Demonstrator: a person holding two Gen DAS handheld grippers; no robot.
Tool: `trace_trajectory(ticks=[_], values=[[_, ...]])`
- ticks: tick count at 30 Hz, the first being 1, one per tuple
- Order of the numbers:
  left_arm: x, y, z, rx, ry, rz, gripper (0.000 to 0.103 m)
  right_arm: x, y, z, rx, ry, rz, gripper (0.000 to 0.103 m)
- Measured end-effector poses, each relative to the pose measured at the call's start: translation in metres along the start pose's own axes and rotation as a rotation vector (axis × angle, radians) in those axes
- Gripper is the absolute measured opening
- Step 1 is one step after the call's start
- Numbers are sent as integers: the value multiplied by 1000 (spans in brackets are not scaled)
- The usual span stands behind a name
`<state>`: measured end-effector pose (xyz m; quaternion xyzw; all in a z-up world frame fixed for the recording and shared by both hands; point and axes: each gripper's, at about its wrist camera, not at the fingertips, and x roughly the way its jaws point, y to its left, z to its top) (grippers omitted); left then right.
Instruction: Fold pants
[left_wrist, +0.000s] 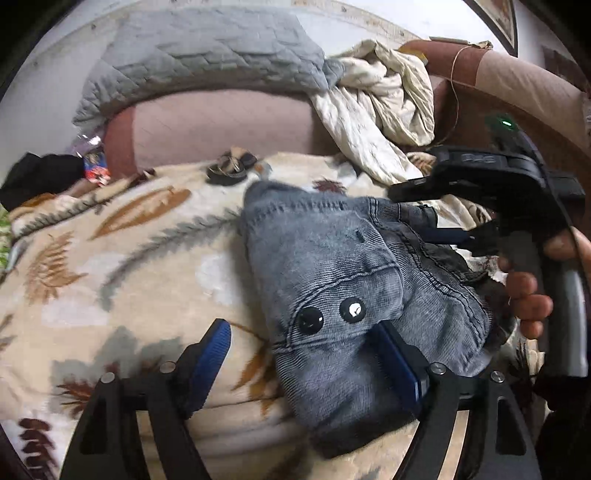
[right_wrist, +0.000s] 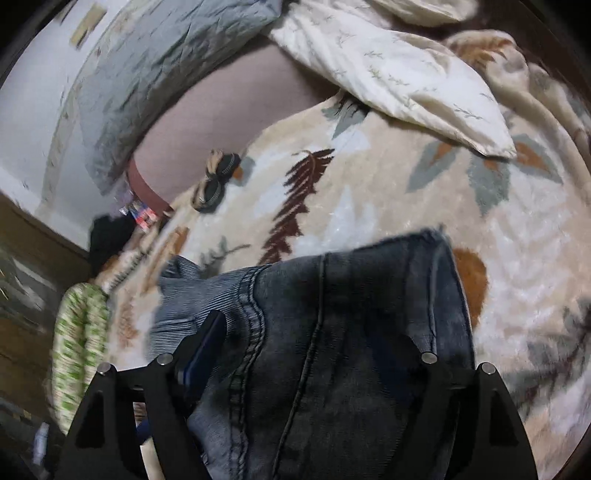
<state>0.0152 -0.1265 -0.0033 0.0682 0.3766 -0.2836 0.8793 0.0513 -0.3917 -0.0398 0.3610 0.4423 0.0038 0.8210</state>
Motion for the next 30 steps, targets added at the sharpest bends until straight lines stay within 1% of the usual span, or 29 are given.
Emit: trace_trajectory(ticks=[2,3,5,8,9,12,14,16,18,20,21,22,23,25,26,27,30], values=[[-18,4,3,-4,-34,12,82,-22,2,-2,12,-37,47,79],[-30,8,5,-10,-57,28,82,-35,3,-5,9,-59,51,79],[-42,15,9,-22,-69,55,82,-56,8,-11,-10,-92,42,79],[-52,30,7,-49,-66,107,82,-86,14,-24,-34,-139,37,79],[-53,37,5,-57,-58,127,82,-96,14,-34,-41,-150,27,79],[-49,45,-1,-74,-25,150,82,-106,19,-60,-89,-163,-9,79],[-44,45,-3,-74,-14,146,82,-105,25,-72,-148,-167,-40,79],[-39,39,-6,-52,-4,144,82,-98,32,-80,-225,-159,-77,79],[-29,30,-10,-13,20,146,82,-84,35,-89,-301,-132,-153,79],[-20,25,-15,17,45,158,82,-71,27,-93,-296,-91,-229,78],[-16,23,-17,28,59,167,82,-61,20,-93,-283,-48,-259,78],[-9,22,-21,41,81,182,82,-54,15,-95,-282,-15,-266,78],[-5,22,-23,45,93,192,82,-49,14,-96,-296,-2,-274,78],[7,24,-30,49,127,233,82,-44,16,-100,-352,5,-298,78],[10,25,-32,50,138,243,82,-43,17,-101,-363,4,-304,78],[15,27,-35,38,153,233,82,-42,16,-102,-370,1,-305,79],[12,31,-34,0,147,218,82,-37,15,-106,-392,2,-300,84]])
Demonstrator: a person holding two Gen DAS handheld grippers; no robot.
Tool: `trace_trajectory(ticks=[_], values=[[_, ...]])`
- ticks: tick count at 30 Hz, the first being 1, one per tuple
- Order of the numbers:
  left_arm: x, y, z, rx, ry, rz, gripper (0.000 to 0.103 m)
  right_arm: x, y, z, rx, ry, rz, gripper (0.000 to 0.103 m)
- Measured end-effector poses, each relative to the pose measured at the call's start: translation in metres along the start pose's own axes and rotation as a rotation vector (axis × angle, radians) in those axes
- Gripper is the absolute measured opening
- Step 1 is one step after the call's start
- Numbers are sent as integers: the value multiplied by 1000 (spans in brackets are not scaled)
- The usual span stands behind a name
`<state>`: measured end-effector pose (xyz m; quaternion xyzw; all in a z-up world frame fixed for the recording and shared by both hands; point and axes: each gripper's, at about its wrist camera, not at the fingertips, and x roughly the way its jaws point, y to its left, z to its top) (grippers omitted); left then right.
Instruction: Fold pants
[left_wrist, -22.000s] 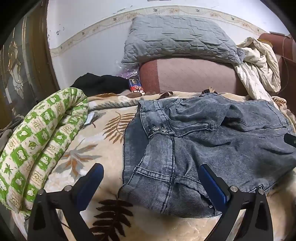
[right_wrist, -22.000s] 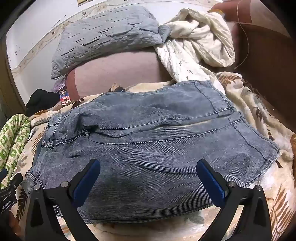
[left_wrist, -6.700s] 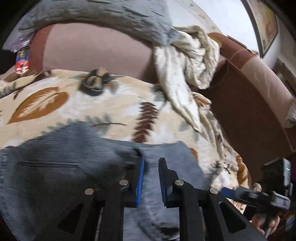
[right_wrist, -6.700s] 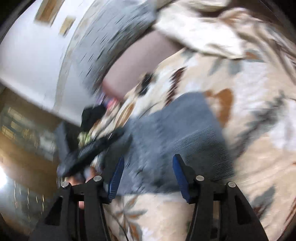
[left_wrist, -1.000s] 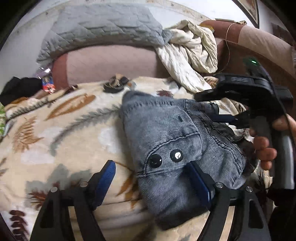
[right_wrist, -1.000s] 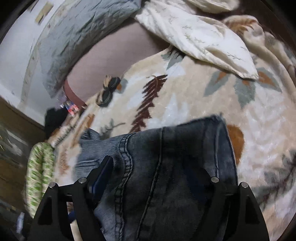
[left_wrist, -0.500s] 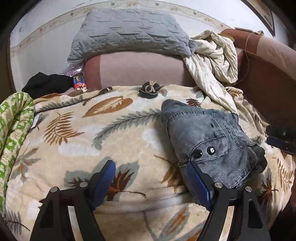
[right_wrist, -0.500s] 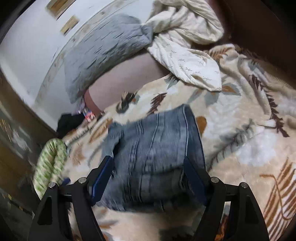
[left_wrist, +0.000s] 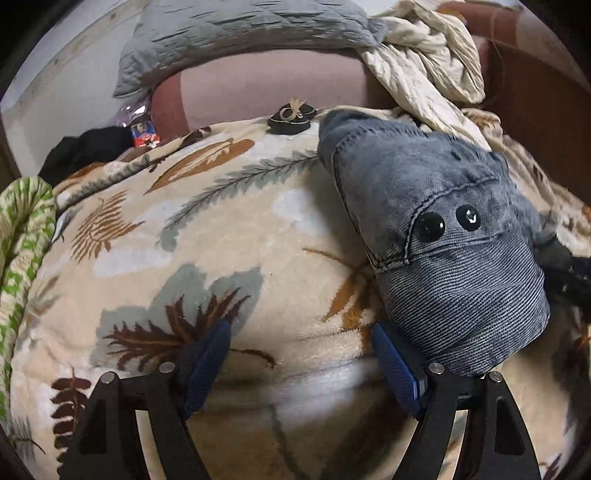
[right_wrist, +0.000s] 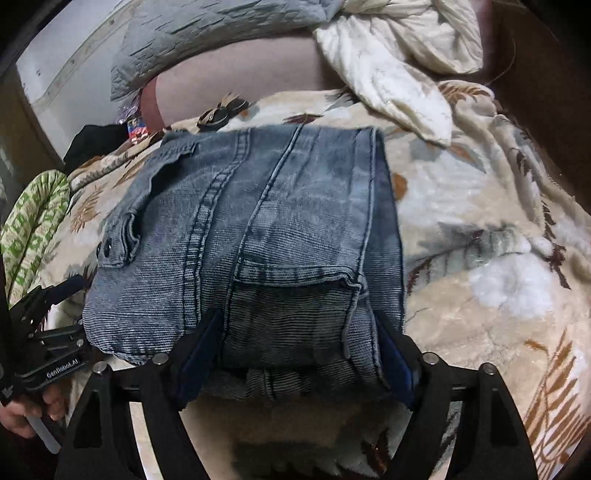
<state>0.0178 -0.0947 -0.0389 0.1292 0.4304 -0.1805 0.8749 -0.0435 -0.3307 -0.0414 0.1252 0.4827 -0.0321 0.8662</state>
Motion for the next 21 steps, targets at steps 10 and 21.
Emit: trace_trajectory(ticks=[10,21], values=[[-37,-2,13,50,-142,64,83,-32,-20,21,178,-71,110,85],[-62,-1,23,61,-214,64,92,-40,-40,32,304,-127,104,85]])
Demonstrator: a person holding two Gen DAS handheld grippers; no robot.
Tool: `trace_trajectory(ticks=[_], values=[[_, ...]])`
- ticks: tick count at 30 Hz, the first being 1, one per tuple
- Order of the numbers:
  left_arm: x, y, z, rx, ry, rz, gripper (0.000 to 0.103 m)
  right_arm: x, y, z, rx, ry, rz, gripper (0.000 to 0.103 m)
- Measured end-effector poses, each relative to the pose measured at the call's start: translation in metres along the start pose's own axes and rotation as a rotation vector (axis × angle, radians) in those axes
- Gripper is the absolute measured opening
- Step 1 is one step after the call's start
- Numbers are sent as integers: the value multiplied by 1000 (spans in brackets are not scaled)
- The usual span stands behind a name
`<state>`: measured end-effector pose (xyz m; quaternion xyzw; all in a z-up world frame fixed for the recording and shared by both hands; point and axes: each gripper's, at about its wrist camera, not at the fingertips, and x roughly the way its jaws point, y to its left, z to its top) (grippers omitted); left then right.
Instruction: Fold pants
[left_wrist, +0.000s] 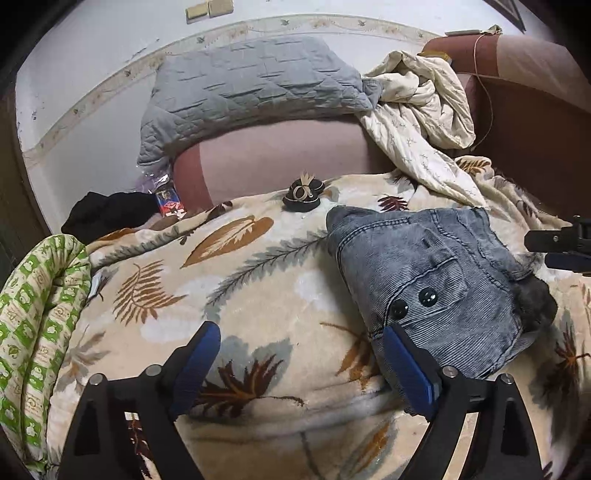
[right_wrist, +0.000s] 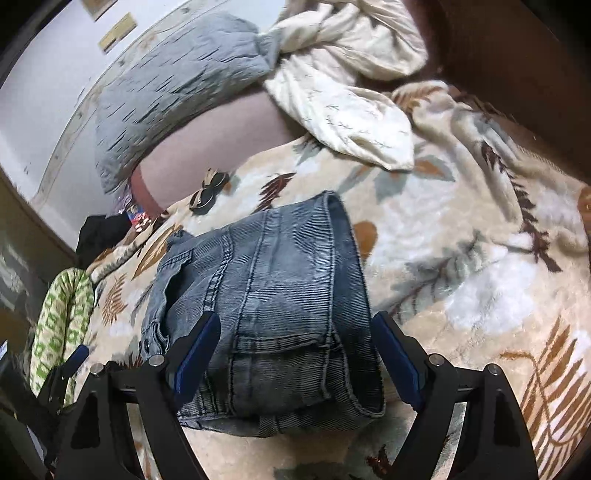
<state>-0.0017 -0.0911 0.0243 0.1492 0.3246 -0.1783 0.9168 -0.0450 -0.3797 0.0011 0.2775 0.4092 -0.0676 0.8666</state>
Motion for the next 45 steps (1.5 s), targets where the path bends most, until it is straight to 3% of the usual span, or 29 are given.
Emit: trace_trajectory(ticks=[26,33,45], values=[[3,3,-3,-12,18,-6,93,4,-5,2,21,-9,6,85],[9,14,-3,-90,50,-56,93,2,-8,4,39,-14,31,85],[1,16,2,-112,-5,-153,97,0,-17,9,92,-17,60,85]])
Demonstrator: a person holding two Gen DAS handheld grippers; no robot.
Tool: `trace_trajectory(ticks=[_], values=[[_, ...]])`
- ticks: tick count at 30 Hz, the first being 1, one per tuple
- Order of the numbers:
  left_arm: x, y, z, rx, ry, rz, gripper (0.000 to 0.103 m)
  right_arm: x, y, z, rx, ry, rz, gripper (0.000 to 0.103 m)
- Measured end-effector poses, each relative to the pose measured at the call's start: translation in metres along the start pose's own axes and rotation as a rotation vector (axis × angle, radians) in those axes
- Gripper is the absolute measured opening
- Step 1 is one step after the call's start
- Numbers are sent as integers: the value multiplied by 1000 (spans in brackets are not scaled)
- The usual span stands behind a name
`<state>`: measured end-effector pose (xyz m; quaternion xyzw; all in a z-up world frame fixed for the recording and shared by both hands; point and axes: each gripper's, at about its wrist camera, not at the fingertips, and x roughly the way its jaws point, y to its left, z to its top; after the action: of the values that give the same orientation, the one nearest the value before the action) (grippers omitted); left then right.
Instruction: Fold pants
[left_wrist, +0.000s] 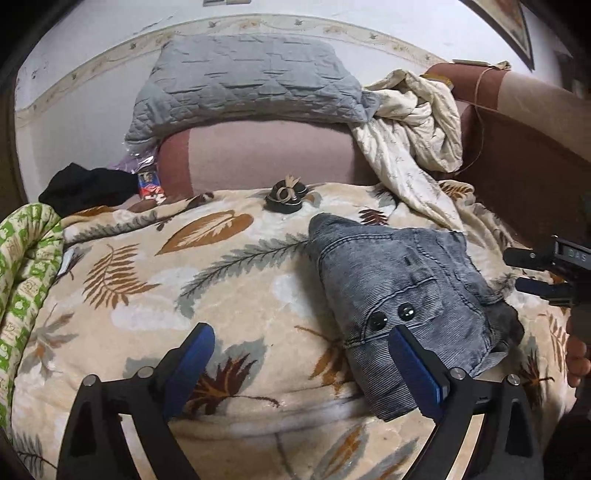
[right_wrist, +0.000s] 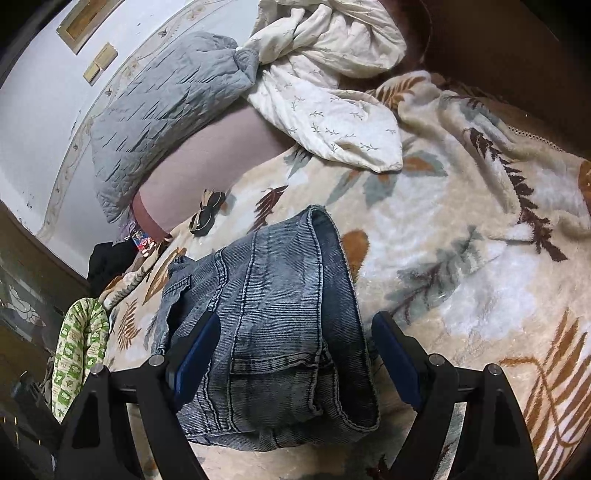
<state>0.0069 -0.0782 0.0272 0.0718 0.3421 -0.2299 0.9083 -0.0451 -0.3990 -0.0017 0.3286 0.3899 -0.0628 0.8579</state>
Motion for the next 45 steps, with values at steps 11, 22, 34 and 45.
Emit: trace_trajectory(ticks=[11,22,34,45], values=[[17,-2,21,-94,50,-129,98,9,-3,17,12,0,17,85],[73,5,37,-218,244,-254,98,34,-20,30,44,83,30,85],[97,-8,42,-259,301,-312,98,58,-32,26,86,194,66,85],[117,-22,39,-276,363,-408,99,77,-47,18,202,279,169,85]])
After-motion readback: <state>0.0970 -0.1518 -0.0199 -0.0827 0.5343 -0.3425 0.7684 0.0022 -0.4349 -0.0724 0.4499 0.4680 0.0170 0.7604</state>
